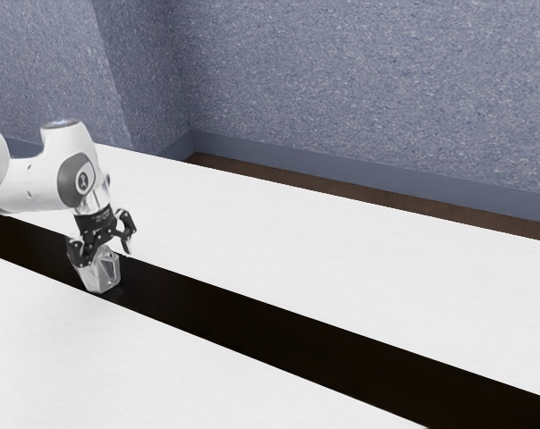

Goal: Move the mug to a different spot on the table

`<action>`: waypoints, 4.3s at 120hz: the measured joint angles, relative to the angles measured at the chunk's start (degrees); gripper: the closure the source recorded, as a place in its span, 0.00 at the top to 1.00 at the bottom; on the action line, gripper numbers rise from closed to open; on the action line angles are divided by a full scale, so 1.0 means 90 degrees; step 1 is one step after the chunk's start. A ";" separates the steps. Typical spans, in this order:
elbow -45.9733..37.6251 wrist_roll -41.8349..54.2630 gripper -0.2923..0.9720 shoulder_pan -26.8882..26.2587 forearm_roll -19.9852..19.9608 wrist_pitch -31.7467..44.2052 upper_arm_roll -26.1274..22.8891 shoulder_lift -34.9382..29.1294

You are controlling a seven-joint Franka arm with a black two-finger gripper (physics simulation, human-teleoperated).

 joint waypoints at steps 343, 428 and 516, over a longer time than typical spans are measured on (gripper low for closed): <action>-0.0118 -0.0129 0.27 -0.0081 0.0918 0.1703 -0.0010 0.0014; -0.1763 -0.0038 0.21 -0.0249 0.3769 0.2676 -0.0274 -0.1679; -0.3598 -0.2063 0.15 -0.0582 0.4224 0.4051 -0.2050 -0.3011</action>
